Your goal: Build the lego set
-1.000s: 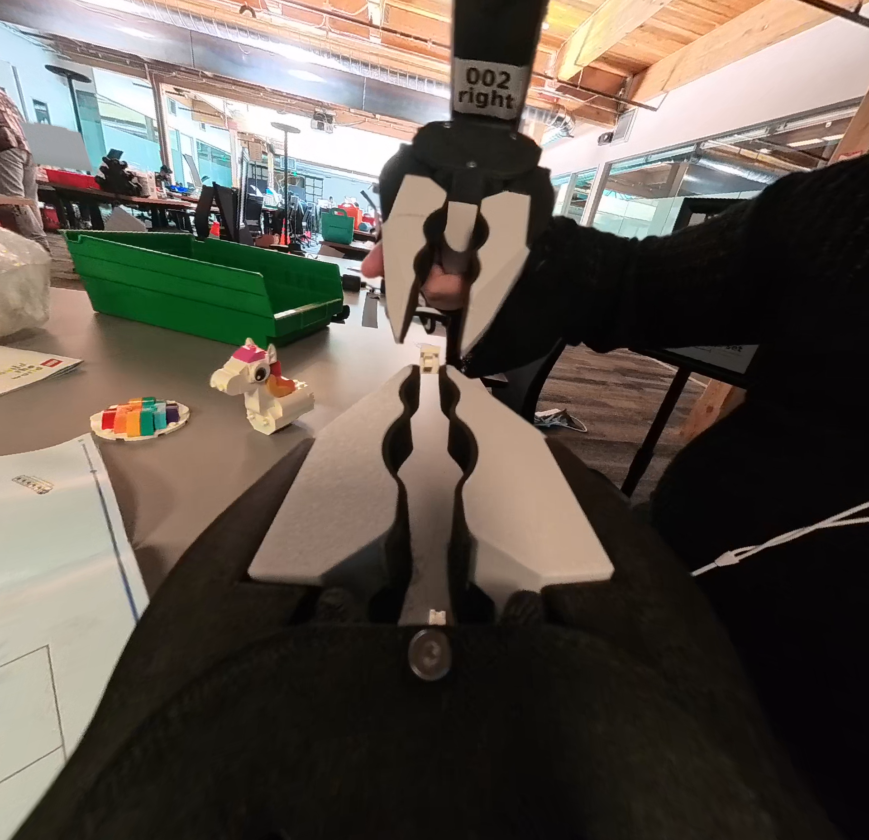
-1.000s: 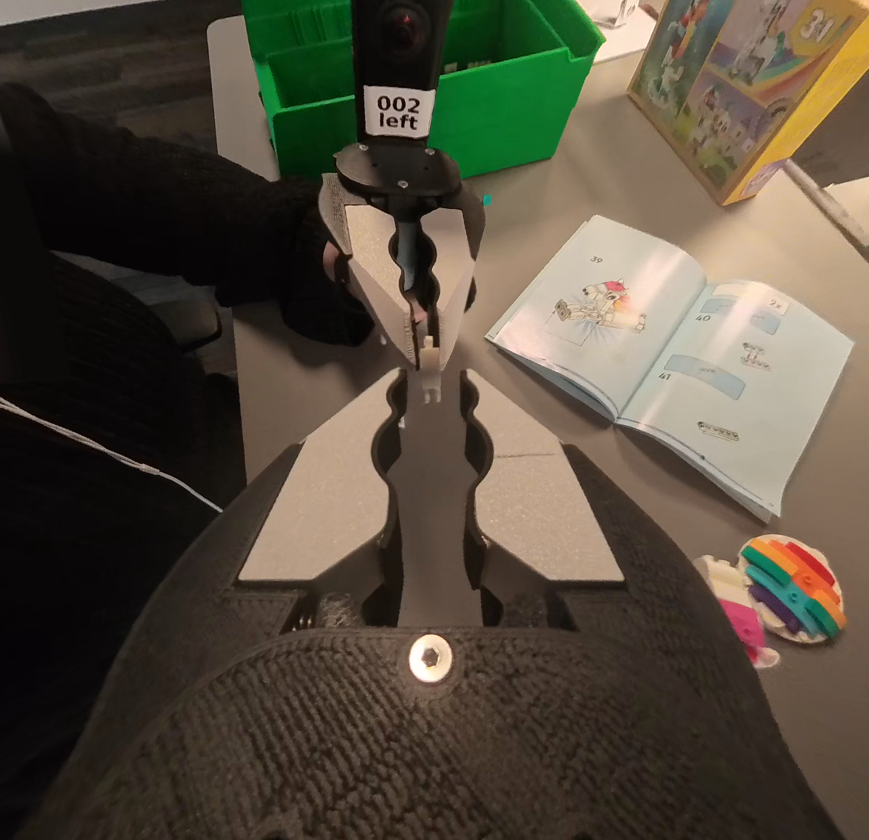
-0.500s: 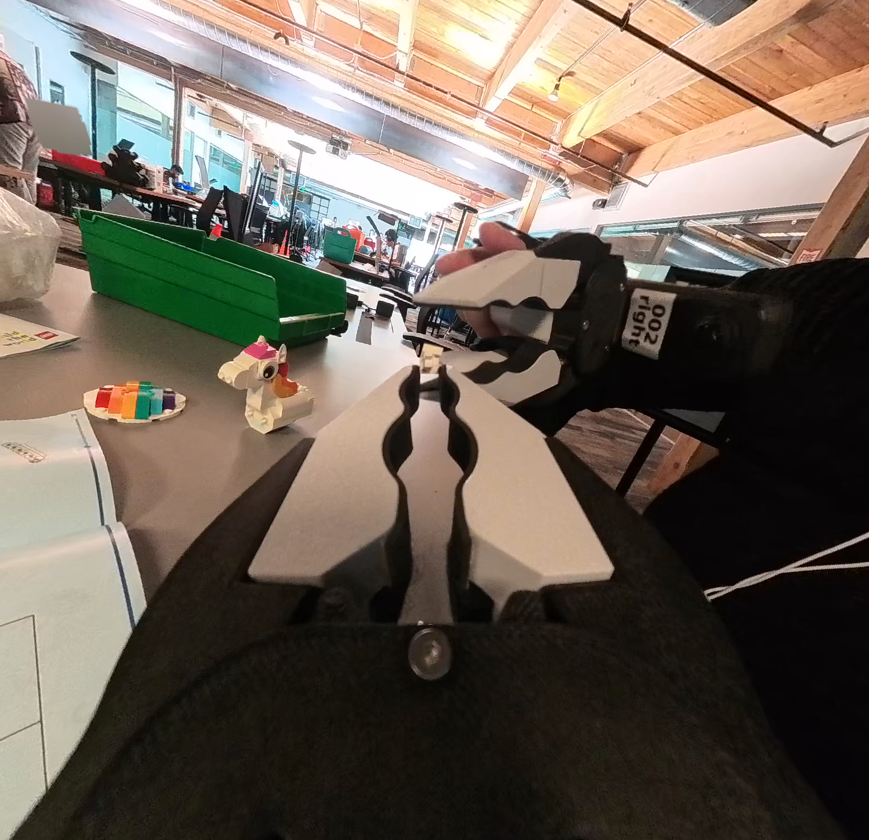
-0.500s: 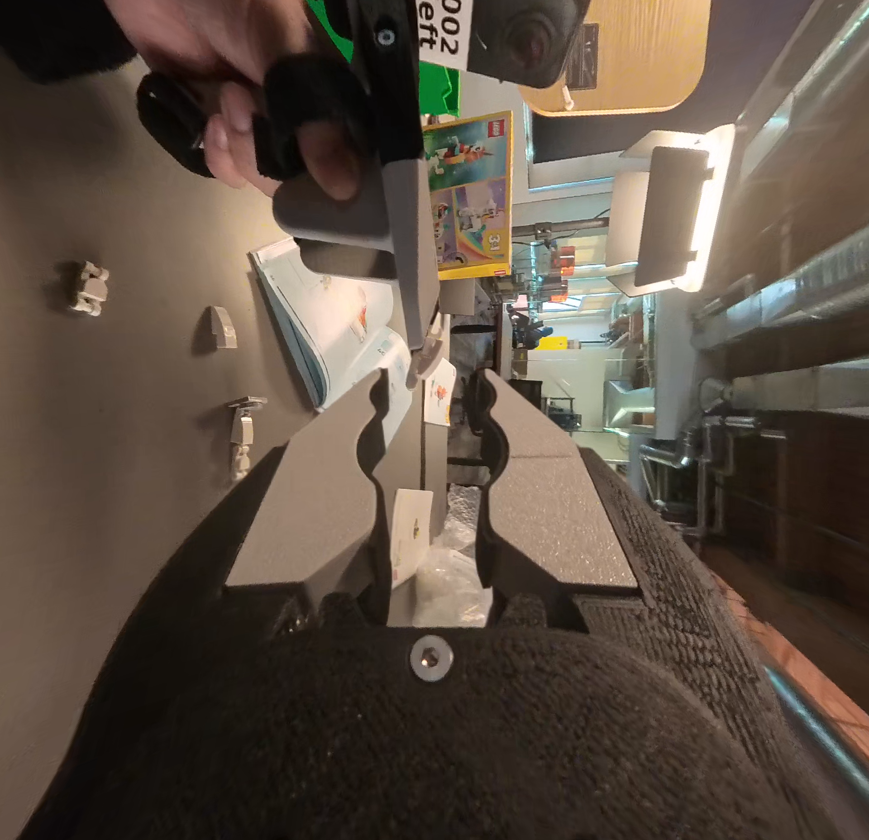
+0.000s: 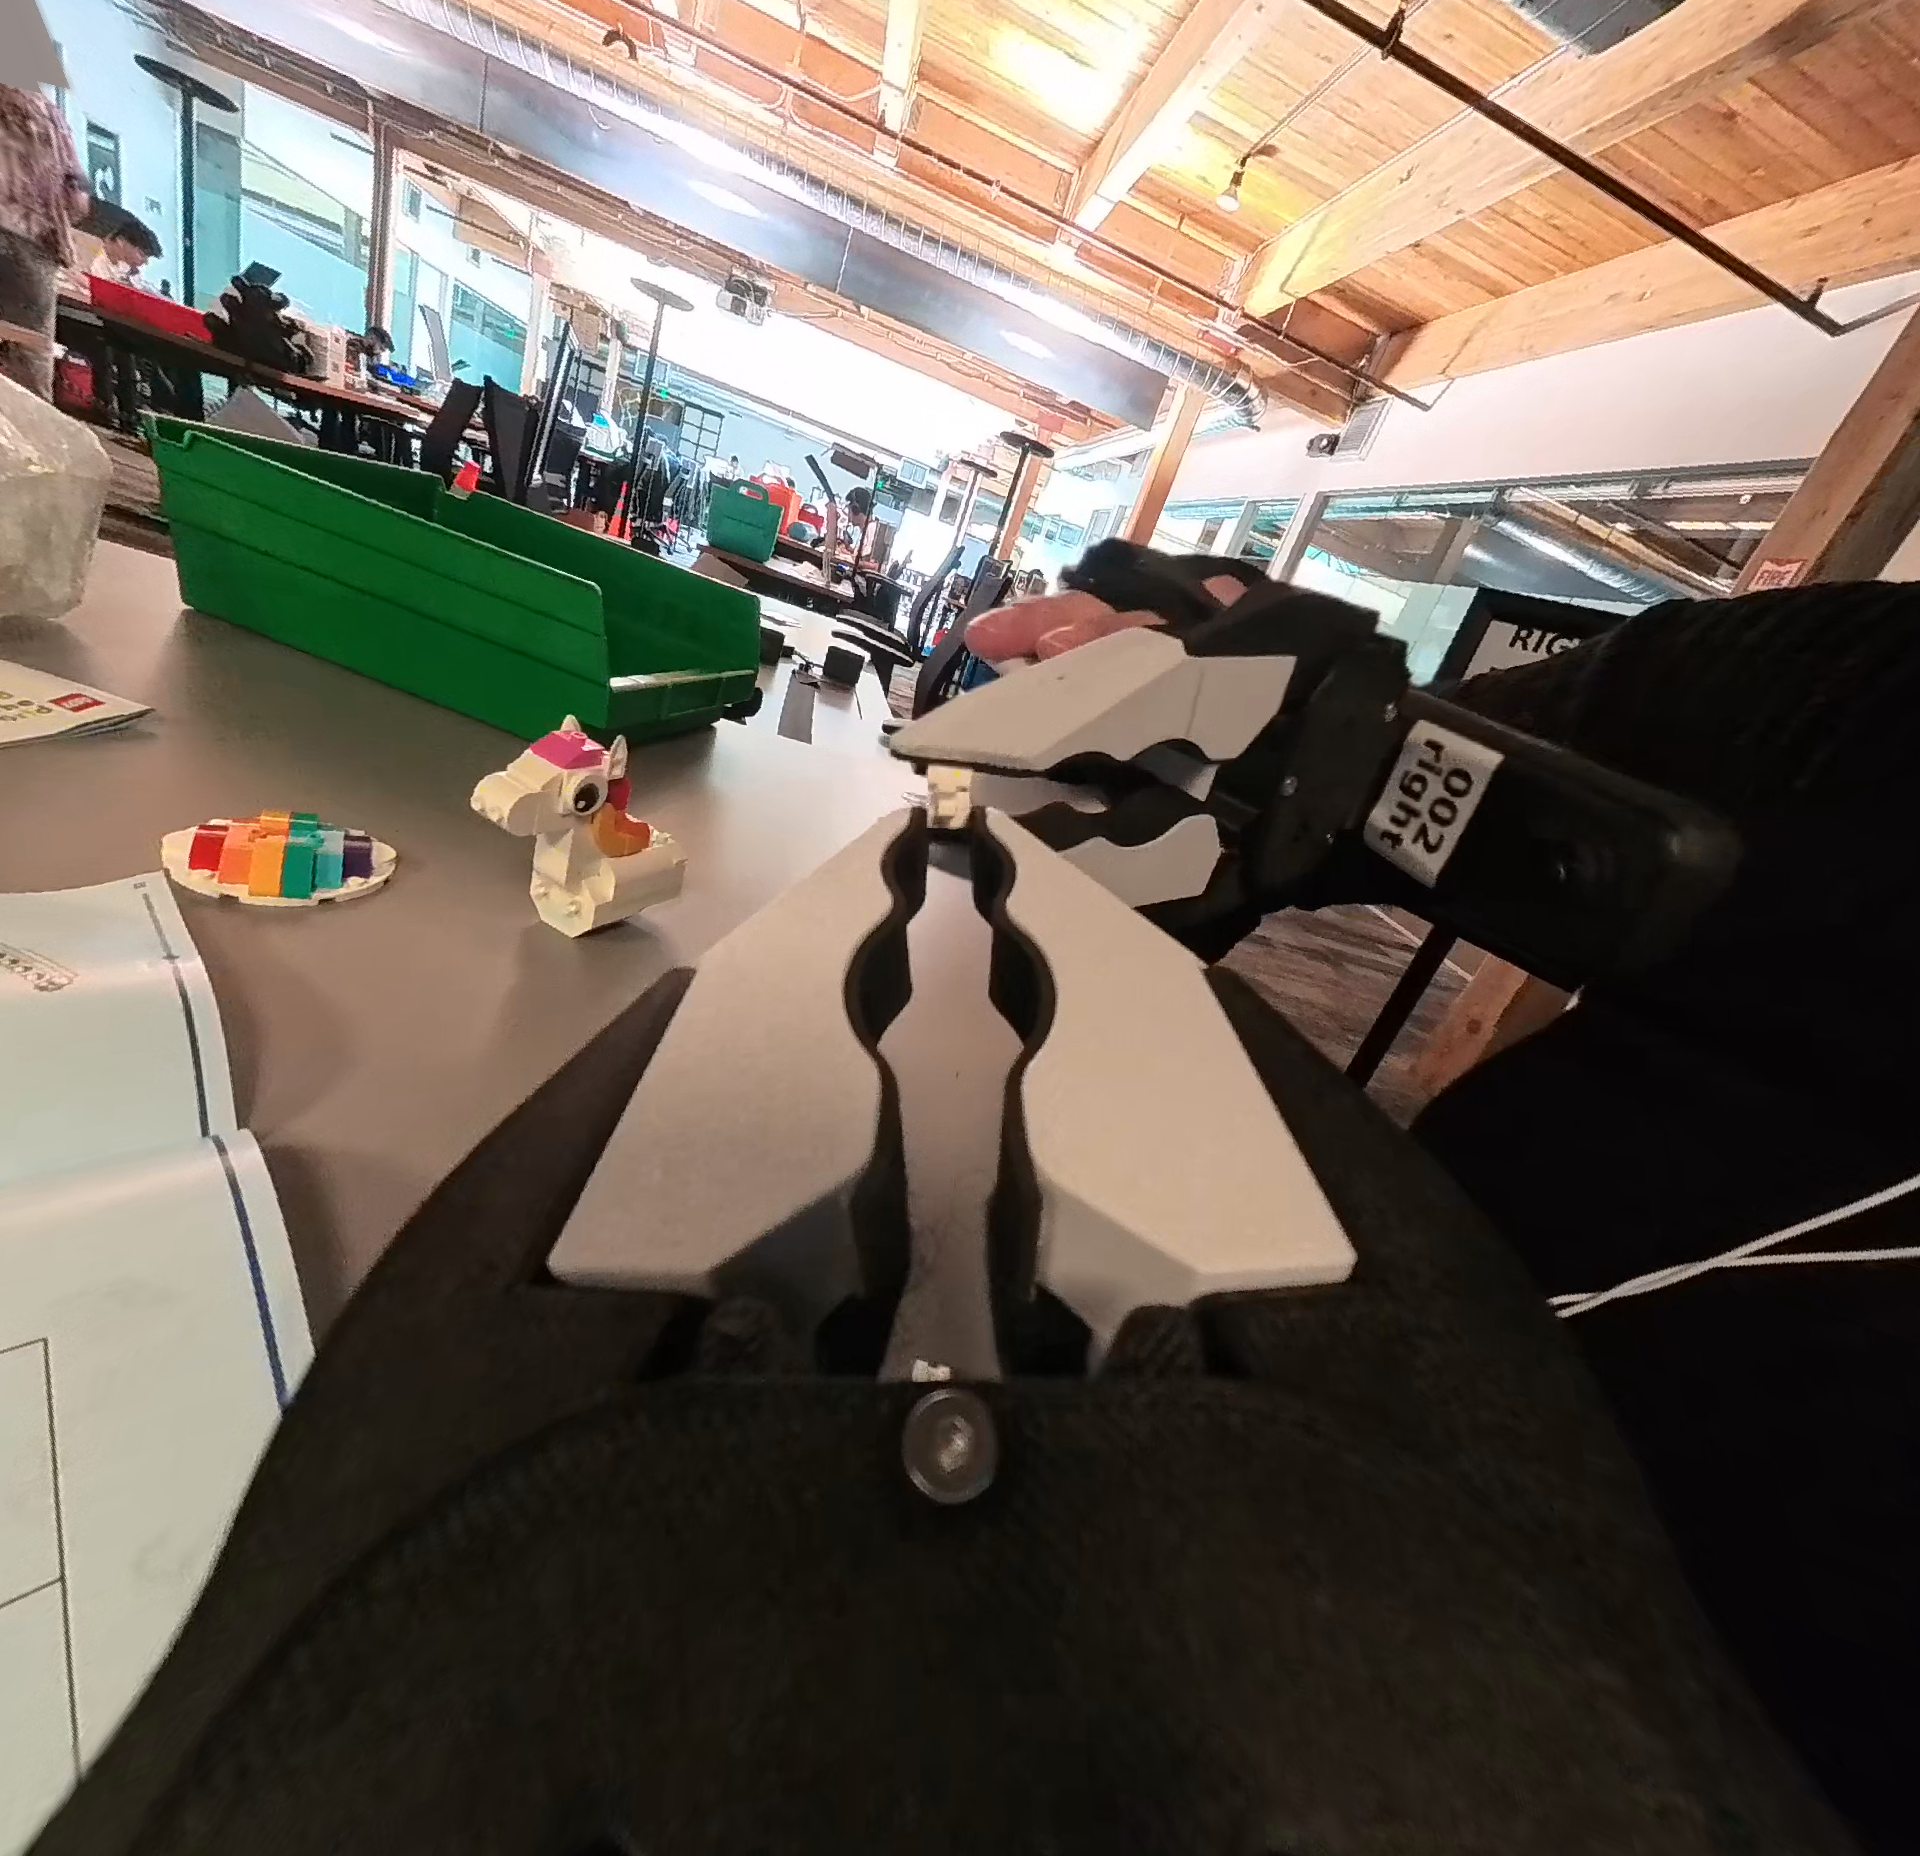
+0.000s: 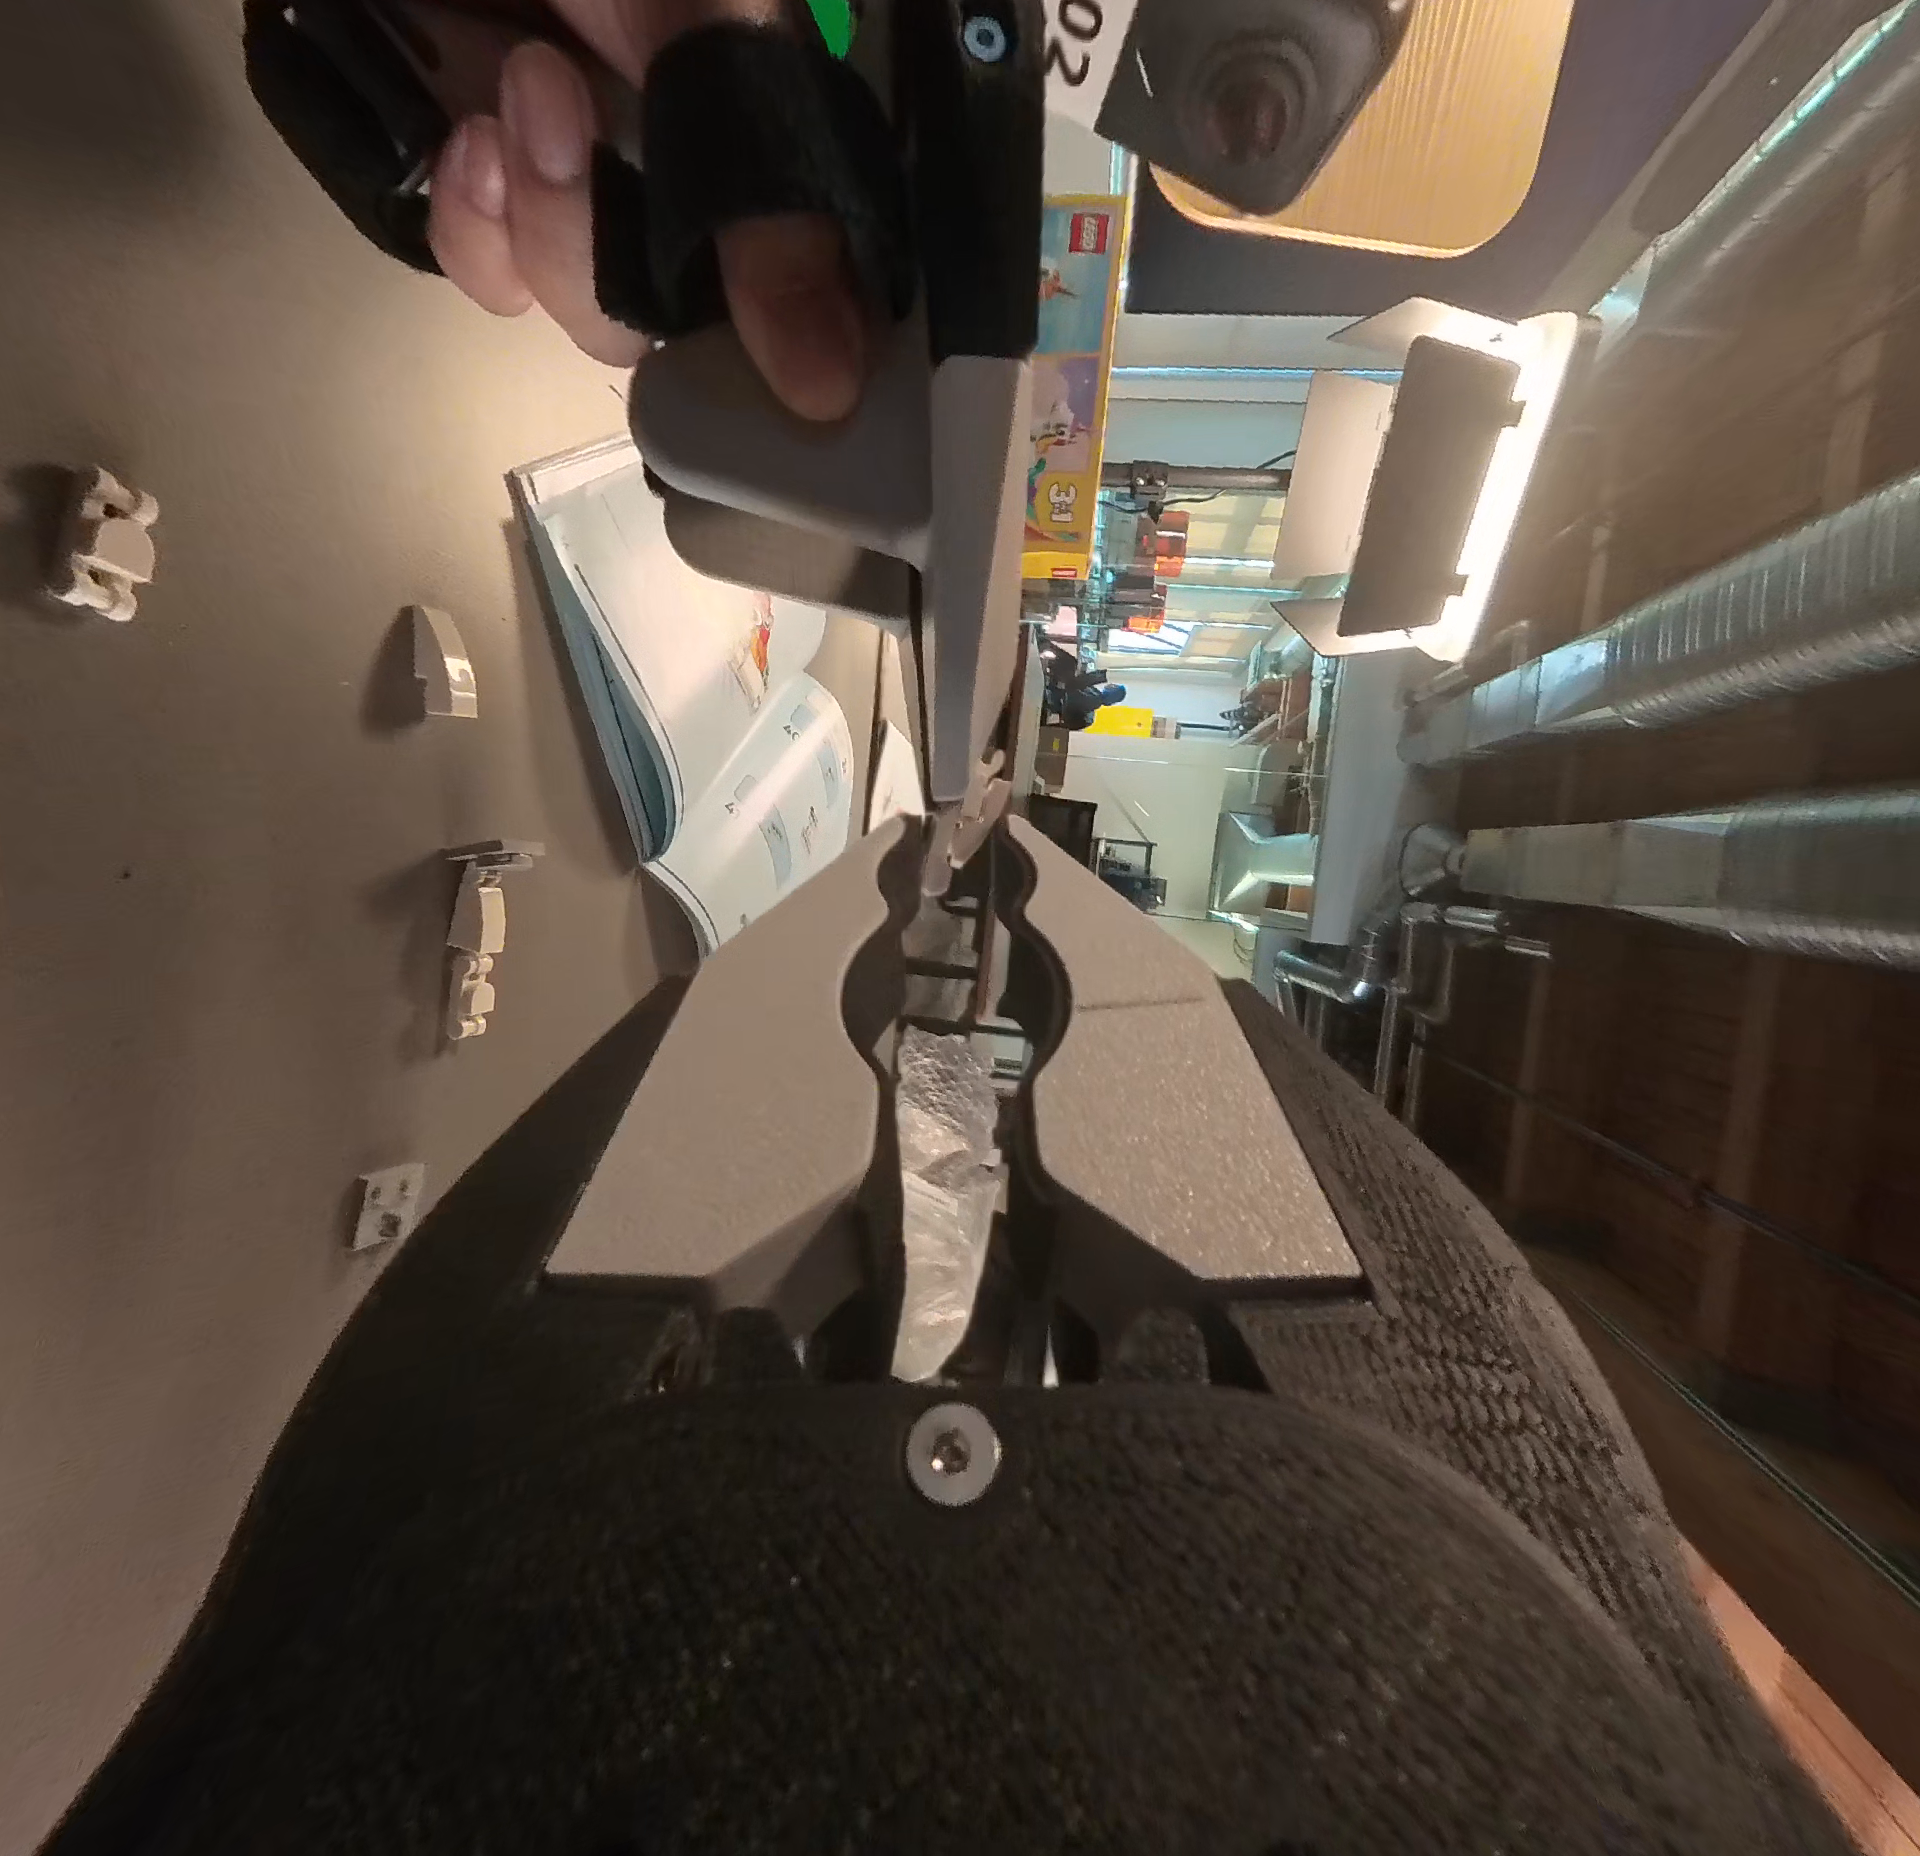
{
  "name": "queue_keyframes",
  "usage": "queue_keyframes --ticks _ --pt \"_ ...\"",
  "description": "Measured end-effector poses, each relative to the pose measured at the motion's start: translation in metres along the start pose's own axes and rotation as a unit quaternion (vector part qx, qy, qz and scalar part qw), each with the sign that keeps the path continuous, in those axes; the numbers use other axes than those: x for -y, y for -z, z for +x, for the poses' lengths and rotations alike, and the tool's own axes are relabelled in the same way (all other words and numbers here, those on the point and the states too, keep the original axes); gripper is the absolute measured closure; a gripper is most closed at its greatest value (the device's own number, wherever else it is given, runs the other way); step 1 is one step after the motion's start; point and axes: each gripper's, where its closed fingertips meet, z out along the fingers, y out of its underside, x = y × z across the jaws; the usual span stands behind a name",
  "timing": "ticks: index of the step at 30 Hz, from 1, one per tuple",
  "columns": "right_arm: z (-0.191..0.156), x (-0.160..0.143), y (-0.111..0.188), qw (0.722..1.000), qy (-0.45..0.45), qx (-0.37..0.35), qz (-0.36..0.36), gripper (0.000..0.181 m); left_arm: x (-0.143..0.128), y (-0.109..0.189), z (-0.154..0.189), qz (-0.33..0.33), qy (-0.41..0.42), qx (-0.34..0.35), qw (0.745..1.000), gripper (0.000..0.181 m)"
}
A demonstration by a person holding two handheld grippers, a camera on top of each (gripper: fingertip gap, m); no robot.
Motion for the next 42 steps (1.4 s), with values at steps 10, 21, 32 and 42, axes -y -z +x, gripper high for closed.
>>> queue_keyframes --ticks 10,21,32,42 --pt "-0.007 -0.004 0.001 0.996 0.090 0.000 -0.020 0.177 -0.014 -0.005 -0.004 -0.043 -0.009 0.023 0.999 0.175" --pt "-0.014 -0.004 -0.005 0.999 0.043 0.008 -0.002 0.163 -0.013 -0.003 -0.012 -0.038 0.051 0.024 0.998 0.174" --pt "-0.016 -0.003 -0.005 0.996 0.088 0.019 -0.003 0.172 -0.017 -0.003 -0.012 -0.066 0.000 0.046 0.997 0.175" --pt "-0.034 -0.023 -0.026 0.985 -0.157 0.069 0.009 0.143 -0.019 0.006 -0.033 -0.052 0.079 0.062 0.994 0.174"
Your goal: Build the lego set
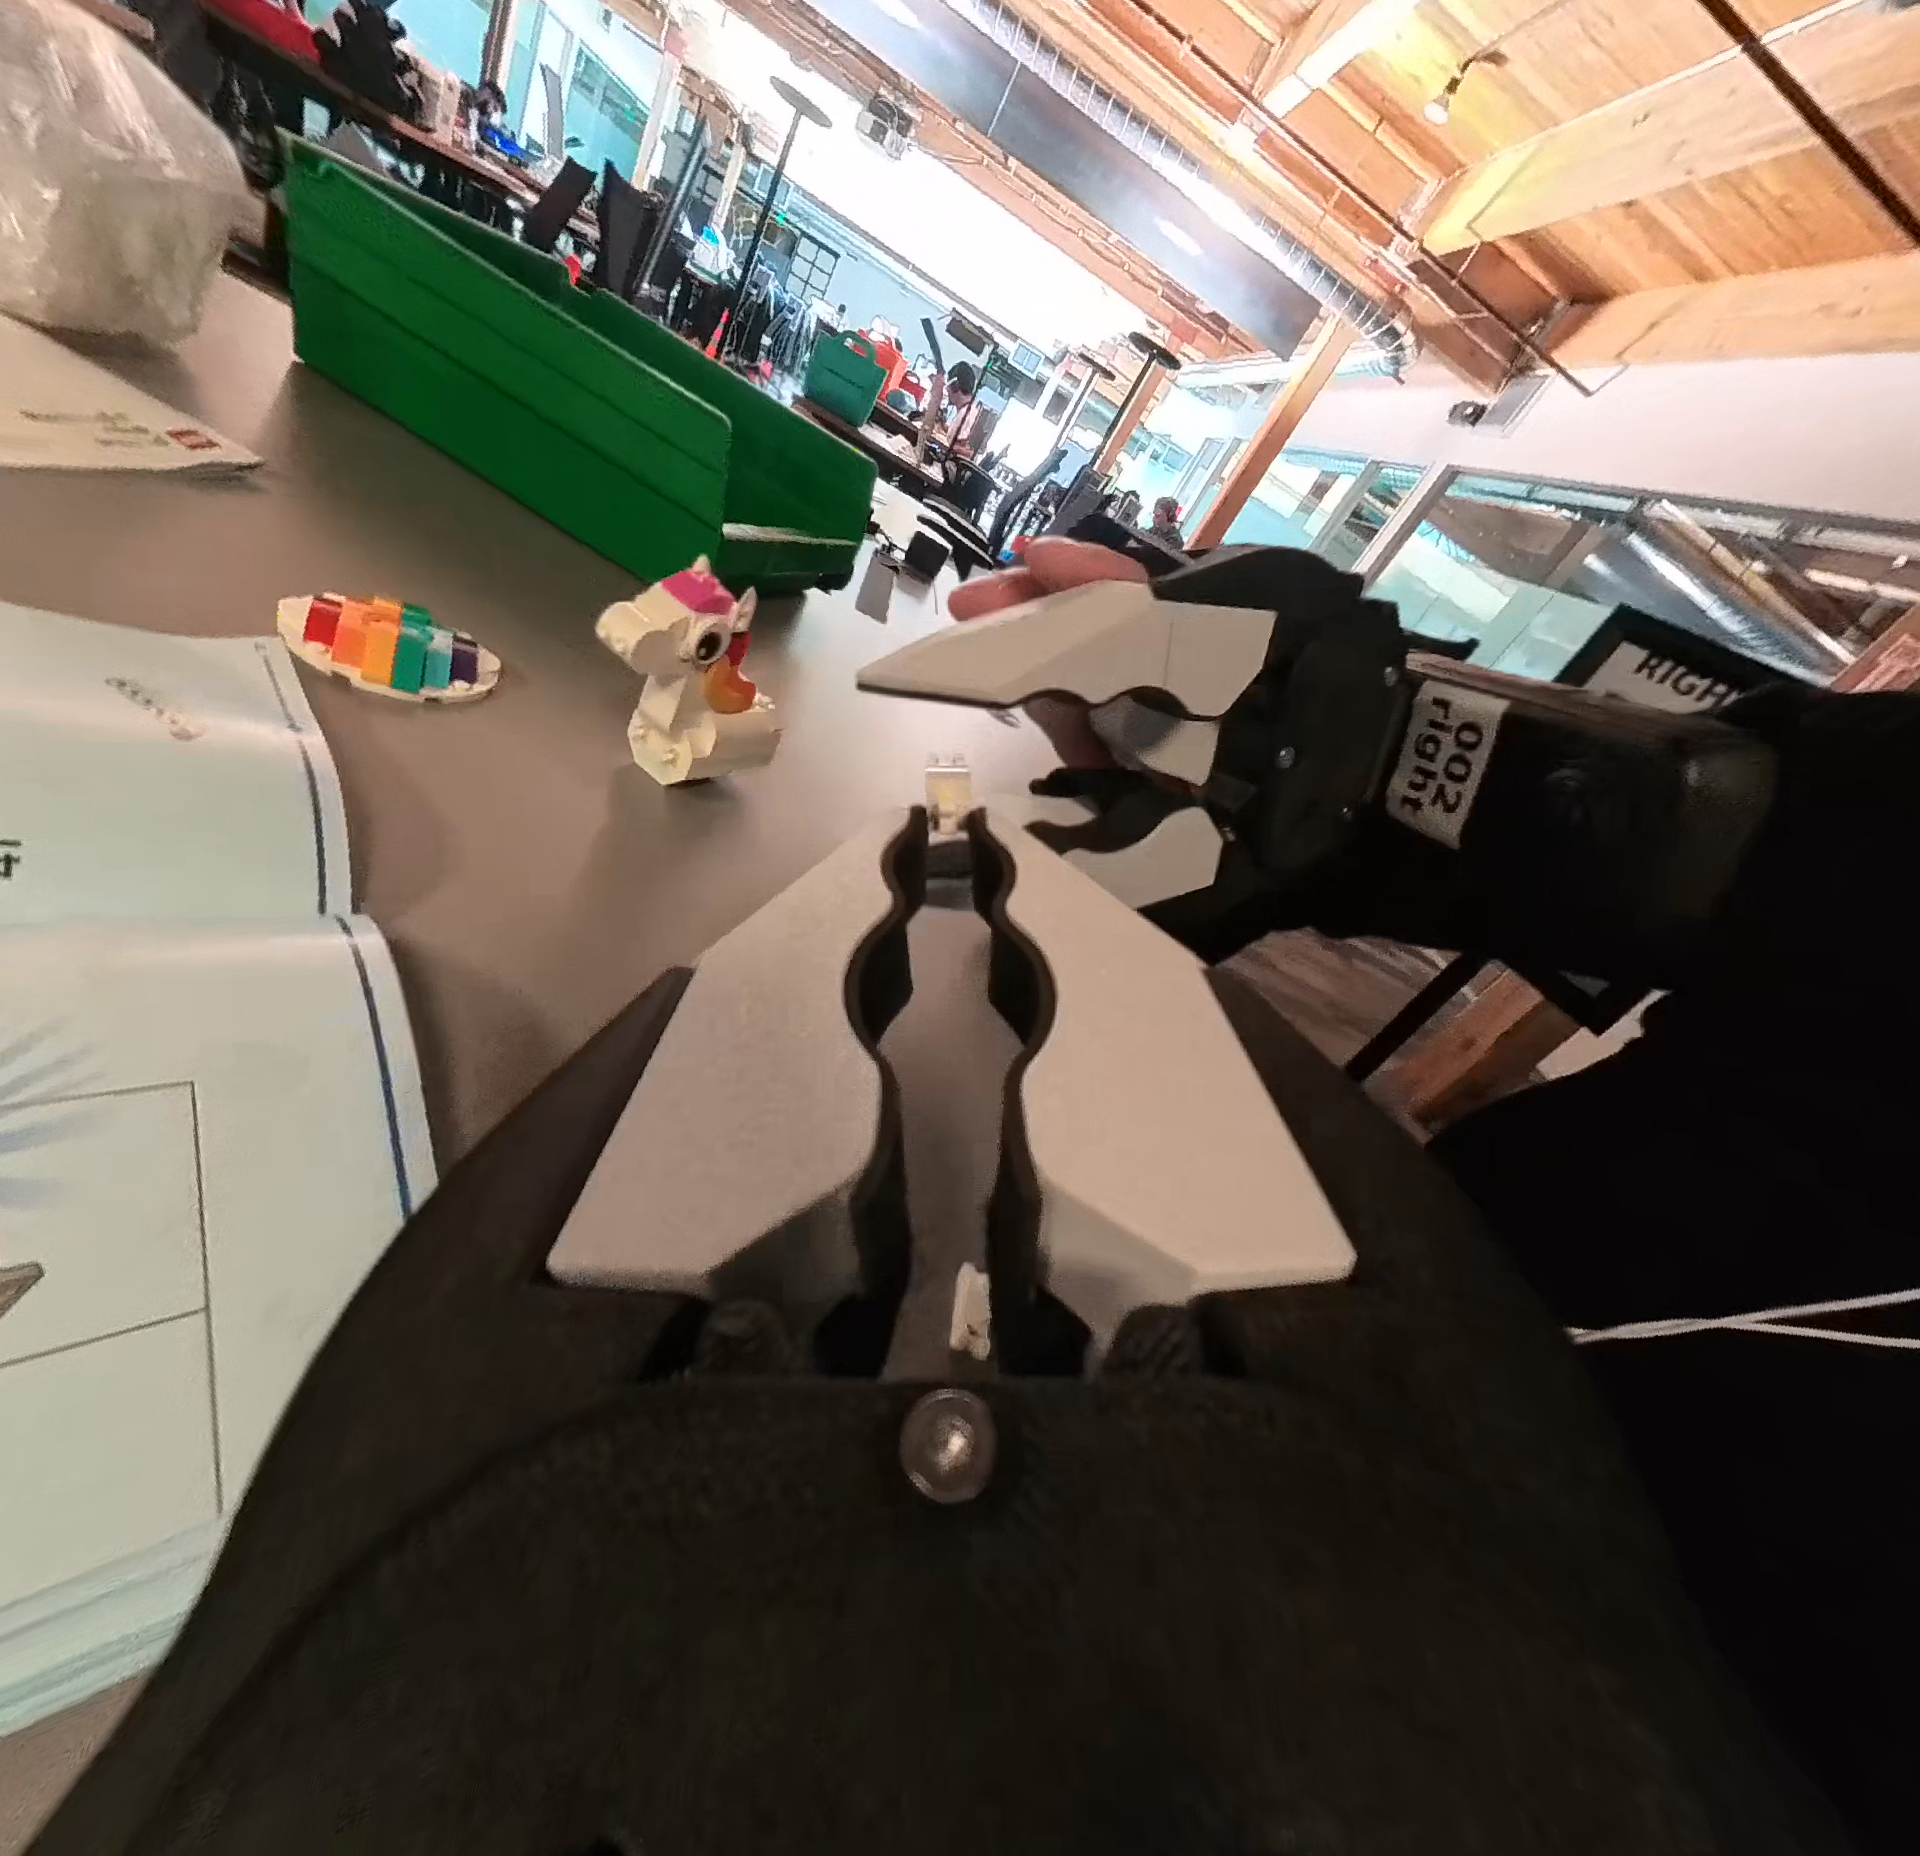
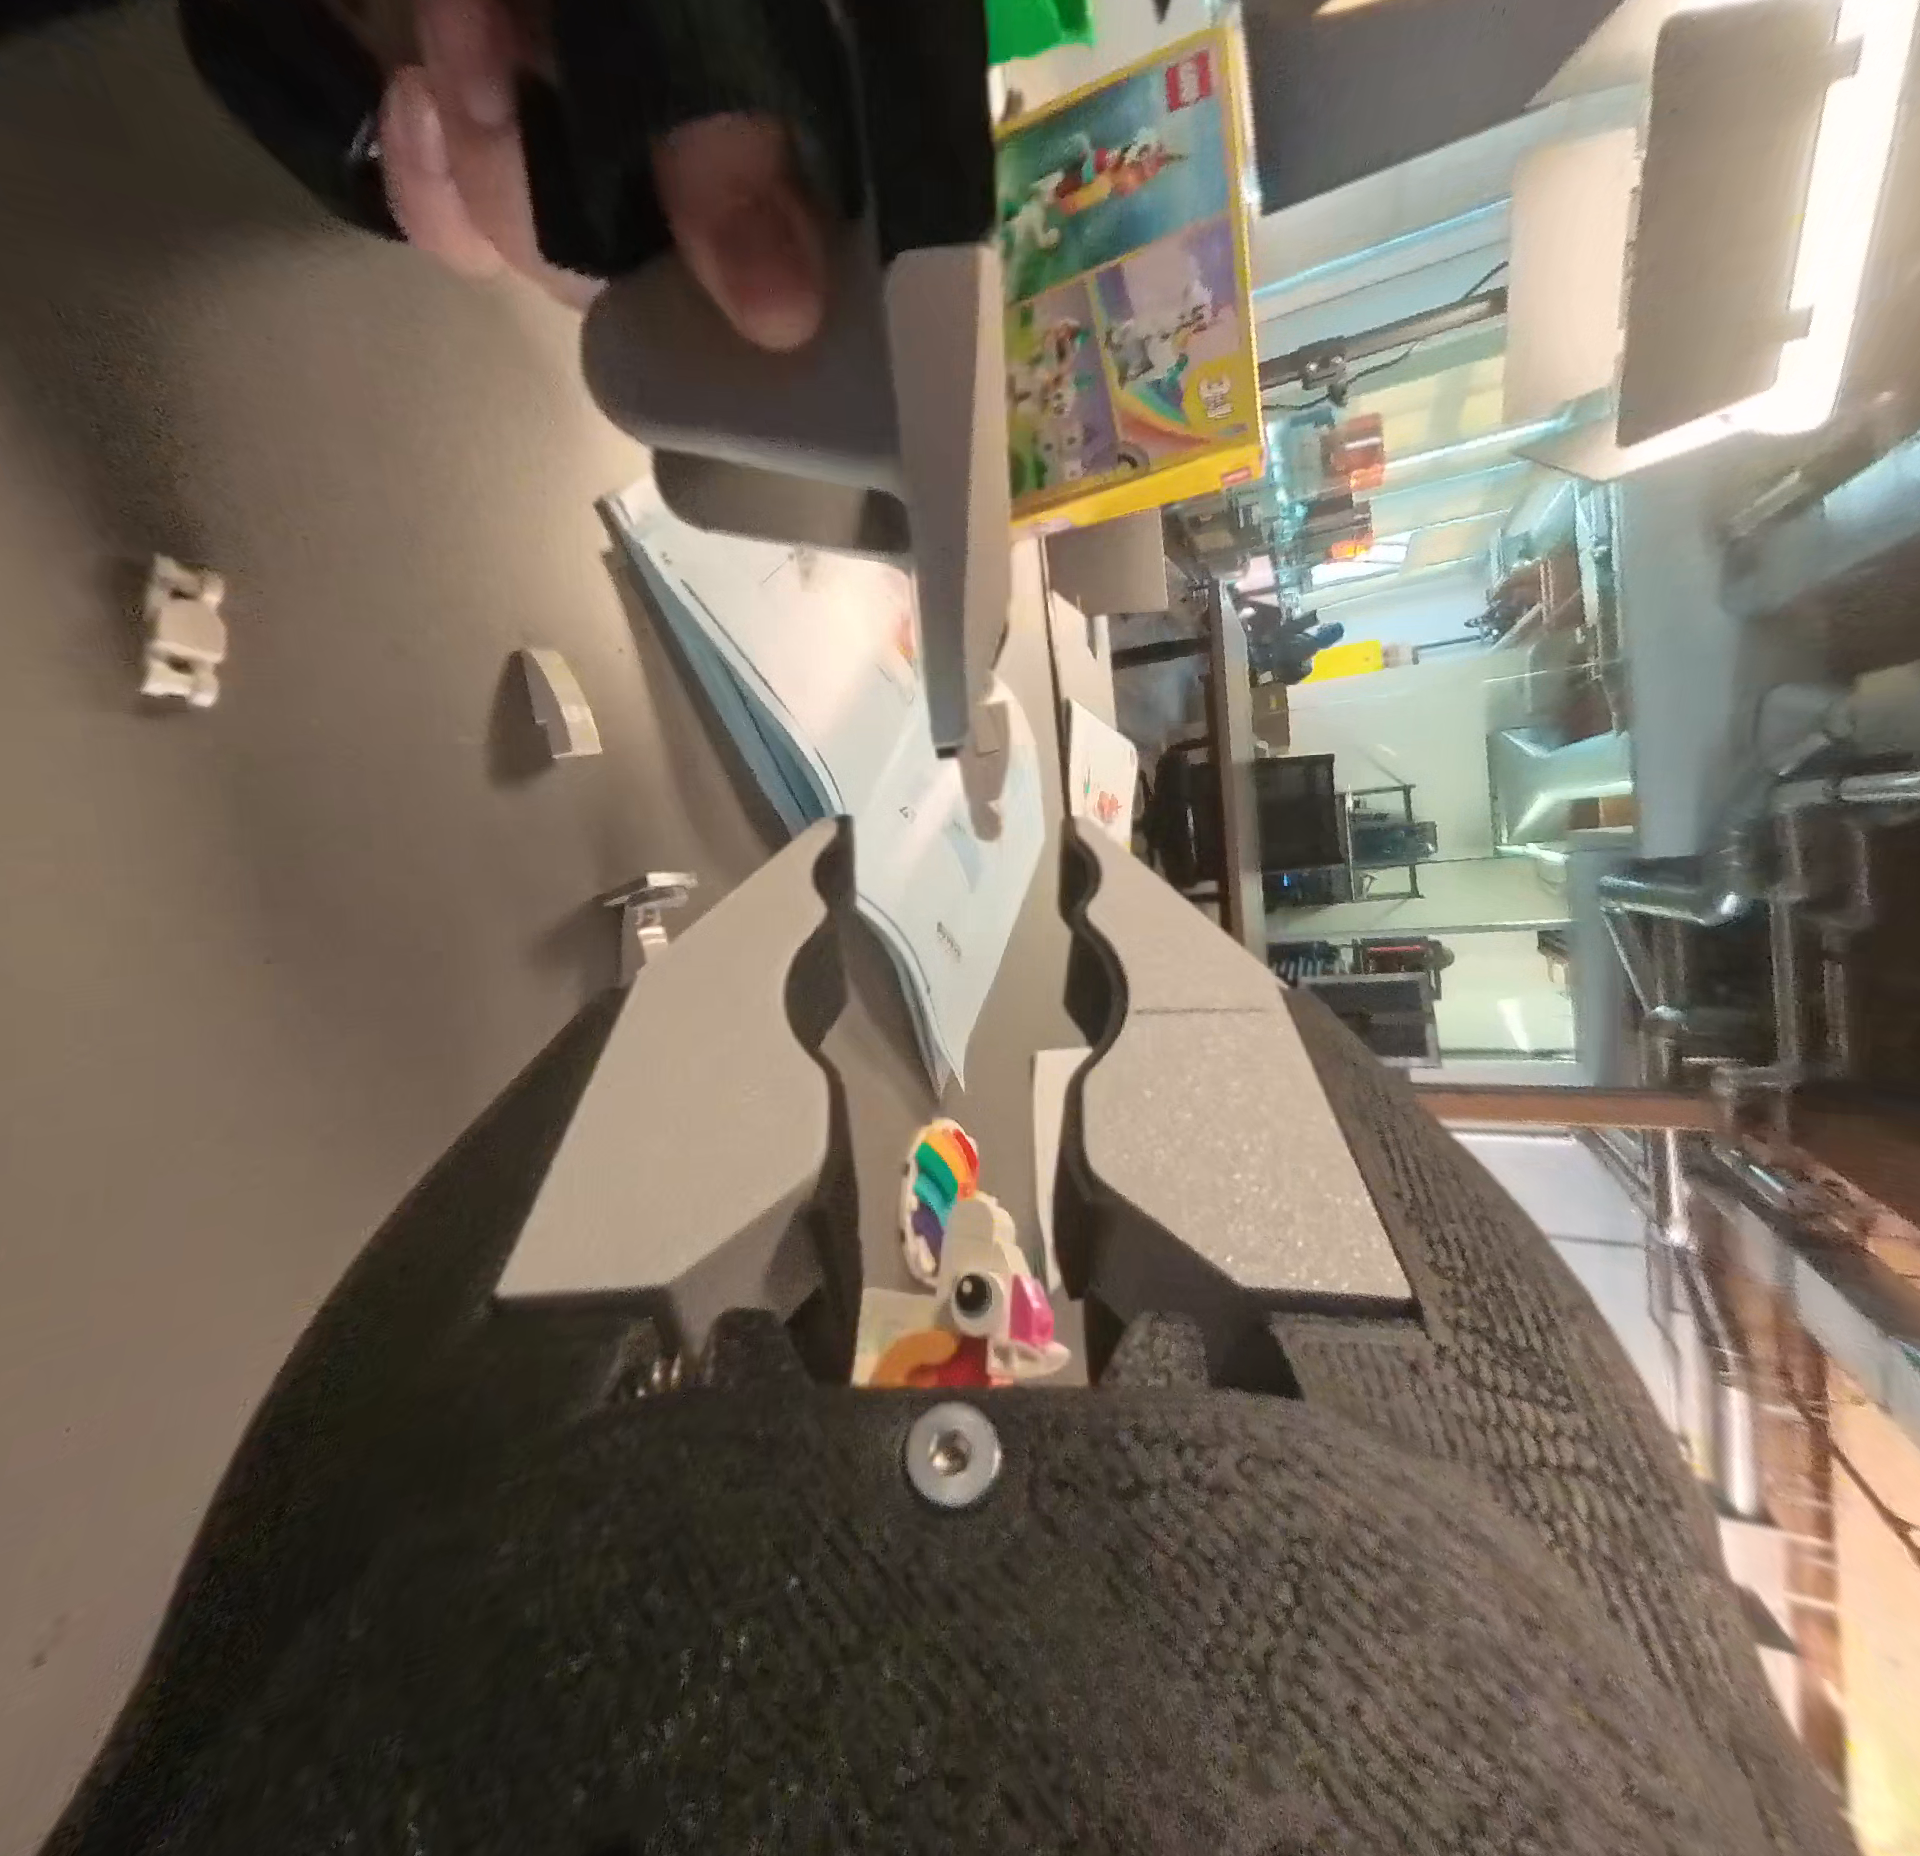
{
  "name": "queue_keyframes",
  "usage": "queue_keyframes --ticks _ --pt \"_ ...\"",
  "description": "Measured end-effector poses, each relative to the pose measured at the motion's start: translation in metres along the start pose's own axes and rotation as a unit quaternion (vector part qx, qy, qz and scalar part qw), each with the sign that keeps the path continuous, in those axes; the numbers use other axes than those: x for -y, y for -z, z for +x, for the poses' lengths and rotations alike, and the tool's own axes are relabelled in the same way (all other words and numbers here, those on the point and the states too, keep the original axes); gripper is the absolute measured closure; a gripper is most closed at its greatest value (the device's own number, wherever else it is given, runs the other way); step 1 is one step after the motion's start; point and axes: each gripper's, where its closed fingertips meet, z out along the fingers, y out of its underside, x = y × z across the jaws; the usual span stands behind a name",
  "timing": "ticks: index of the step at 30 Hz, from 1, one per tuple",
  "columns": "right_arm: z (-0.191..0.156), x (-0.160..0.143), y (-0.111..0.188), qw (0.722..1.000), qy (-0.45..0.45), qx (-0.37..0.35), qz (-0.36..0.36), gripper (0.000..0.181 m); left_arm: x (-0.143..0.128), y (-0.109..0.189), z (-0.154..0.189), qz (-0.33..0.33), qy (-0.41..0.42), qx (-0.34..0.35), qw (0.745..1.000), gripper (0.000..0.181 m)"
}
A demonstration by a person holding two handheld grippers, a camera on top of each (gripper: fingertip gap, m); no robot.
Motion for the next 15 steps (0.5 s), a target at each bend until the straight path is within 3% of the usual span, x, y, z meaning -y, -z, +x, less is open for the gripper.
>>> queue_keyframes --ticks 6,15 --pt "-0.001 0.006 -0.008 0.999 0.012 -0.021 0.037 0.175 -0.005 0.000 -0.007 -0.011 0.013 0.006 1.000 0.174" --pt "0.002 0.004 -0.022 0.993 -0.014 -0.058 0.097 0.176 0.008 0.016 -0.021 0.012 0.001 0.032 0.999 0.160"
